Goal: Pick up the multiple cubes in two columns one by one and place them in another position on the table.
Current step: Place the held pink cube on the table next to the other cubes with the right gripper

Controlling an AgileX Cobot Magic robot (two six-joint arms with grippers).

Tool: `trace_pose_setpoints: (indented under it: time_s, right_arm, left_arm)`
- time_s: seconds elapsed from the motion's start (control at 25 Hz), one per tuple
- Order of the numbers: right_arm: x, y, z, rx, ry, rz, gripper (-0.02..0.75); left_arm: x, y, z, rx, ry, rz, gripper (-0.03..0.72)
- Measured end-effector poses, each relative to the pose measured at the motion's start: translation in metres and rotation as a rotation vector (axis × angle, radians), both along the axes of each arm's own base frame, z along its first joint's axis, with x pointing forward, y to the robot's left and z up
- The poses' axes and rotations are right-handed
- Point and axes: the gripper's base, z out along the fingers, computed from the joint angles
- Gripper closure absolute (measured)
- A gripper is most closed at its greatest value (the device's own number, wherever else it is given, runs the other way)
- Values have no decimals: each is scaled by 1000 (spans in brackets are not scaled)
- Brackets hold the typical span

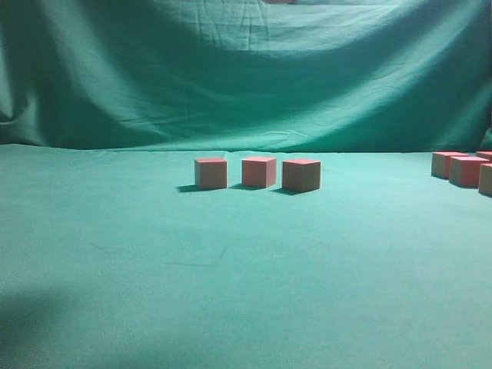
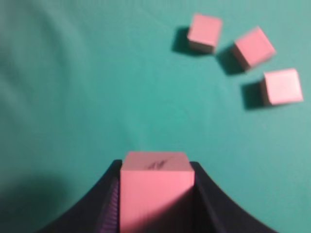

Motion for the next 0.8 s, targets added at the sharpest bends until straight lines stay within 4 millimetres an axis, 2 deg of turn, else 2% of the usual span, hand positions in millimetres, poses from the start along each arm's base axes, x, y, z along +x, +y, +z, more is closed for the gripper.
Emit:
trace_pose_setpoints:
  time_s: [0.2,0.4,0.64,0.8]
  right_arm:
    - [6,49,-7,-4,12,83,475]
    - [15,98,-39,-40,75,79,475]
    - [51,114,-73,-173,89,-257,475]
    - [63,122,-95,-249,110,-332,475]
  left_arm:
    - [0,0,0,0,0,0,688]
    - [0,0,0,0,0,0,688]
    - [0,0,0,0,0,0,688]
    - [0,0,0,0,0,0,688]
